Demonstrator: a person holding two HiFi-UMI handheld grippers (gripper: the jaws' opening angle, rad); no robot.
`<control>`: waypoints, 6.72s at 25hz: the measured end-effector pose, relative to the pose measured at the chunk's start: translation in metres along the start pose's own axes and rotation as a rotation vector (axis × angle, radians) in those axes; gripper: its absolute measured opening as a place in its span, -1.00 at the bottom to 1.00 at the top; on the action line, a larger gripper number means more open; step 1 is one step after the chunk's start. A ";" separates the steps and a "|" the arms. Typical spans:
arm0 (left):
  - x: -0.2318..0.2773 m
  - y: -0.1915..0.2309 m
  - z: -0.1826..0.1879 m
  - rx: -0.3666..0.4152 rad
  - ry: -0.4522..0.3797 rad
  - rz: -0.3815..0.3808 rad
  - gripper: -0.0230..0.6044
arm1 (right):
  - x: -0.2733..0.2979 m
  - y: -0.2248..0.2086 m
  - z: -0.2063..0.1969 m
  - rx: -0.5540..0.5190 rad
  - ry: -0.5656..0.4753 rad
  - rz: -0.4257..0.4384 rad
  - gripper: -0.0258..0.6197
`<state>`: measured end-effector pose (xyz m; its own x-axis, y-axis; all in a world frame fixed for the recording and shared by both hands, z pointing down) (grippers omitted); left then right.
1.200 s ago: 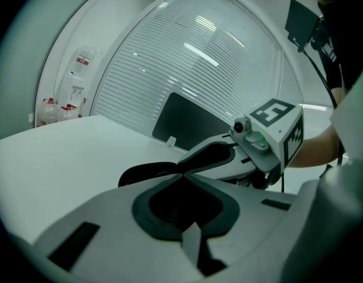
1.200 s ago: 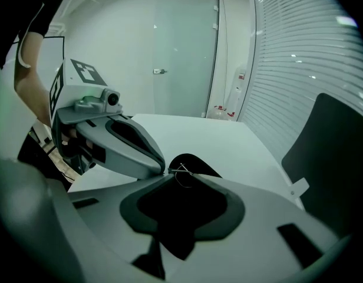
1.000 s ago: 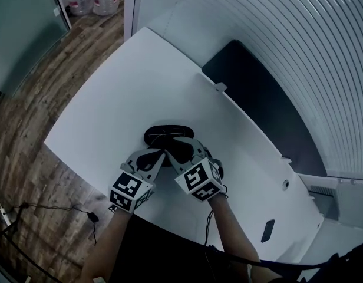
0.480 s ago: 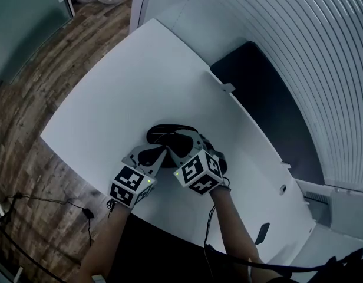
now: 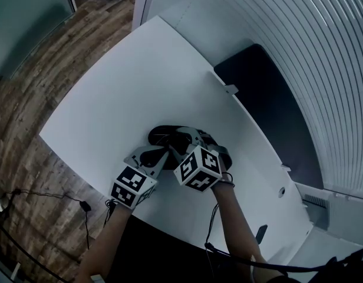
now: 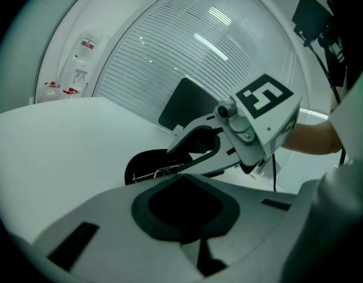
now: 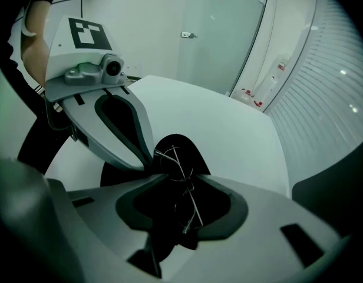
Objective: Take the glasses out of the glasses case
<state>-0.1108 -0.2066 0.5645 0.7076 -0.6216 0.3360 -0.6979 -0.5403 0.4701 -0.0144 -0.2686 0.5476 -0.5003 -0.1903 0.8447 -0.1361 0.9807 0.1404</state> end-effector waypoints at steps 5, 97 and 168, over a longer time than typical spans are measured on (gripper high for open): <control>0.002 -0.002 0.002 -0.005 0.000 -0.004 -0.90 | 0.005 -0.004 -0.003 0.011 0.029 0.037 -0.47; -0.047 -0.049 0.053 0.094 -0.059 -0.004 -0.90 | -0.113 0.031 0.022 0.302 -0.310 -0.237 -0.79; -0.143 -0.239 -0.015 0.171 -0.300 0.099 -0.90 | -0.230 0.218 -0.055 0.564 -0.878 -0.289 -0.79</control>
<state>-0.0435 0.0194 0.4164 0.5893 -0.8008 0.1068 -0.7879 -0.5405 0.2950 0.1178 -0.0086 0.4126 -0.7931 -0.5968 0.1217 -0.6090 0.7743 -0.1720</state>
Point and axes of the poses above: the fingertips, and each gripper's own axes: x forward along the fingers, y to its left, z out of its top, the point moved 9 cm from there along -x, backward along the fingers, and after that the axes turned 8 degrees about -y, right-handed, at the moved point
